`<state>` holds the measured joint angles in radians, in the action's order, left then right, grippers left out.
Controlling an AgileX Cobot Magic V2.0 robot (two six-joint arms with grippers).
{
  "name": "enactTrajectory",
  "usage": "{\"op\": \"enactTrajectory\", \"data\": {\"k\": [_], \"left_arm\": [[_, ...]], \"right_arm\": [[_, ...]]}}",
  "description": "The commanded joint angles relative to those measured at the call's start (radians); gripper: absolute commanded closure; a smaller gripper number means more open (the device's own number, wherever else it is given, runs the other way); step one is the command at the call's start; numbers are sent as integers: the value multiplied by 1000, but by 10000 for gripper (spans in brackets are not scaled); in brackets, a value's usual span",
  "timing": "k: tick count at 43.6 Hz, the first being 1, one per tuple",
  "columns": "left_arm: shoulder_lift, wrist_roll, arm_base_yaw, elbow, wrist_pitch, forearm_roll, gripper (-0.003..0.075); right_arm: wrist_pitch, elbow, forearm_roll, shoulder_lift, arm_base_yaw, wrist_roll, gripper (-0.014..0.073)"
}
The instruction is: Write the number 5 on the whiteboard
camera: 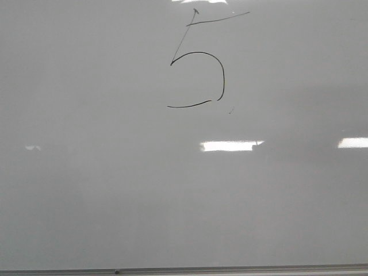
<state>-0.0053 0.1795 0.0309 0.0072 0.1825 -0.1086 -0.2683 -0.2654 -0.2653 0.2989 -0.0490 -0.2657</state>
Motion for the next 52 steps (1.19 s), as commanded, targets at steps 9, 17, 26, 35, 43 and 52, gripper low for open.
{"op": "enactTrajectory", "data": {"k": [9, 17, 26, 35, 43, 52], "left_arm": [[-15, -10, 0, 5, -76, -12, 741], [-15, -10, 0, 5, -76, -12, 741], [-15, -10, 0, 5, -76, -12, 741], [-15, -10, 0, 5, -76, -12, 741], [-15, -10, 0, 5, -76, -12, 741], [-15, -10, 0, 5, -76, -12, 741]], "right_arm": [[172, 160, 173, -167, 26, 187, 656], [160, 276, 173, -309, 26, 187, 656], [116, 277, 173, -322, 26, 187, 656], [115, 277, 173, -322, 26, 187, 656], [115, 277, 173, -322, 26, 187, 656], [115, 277, 173, -322, 26, 187, 656]]}}
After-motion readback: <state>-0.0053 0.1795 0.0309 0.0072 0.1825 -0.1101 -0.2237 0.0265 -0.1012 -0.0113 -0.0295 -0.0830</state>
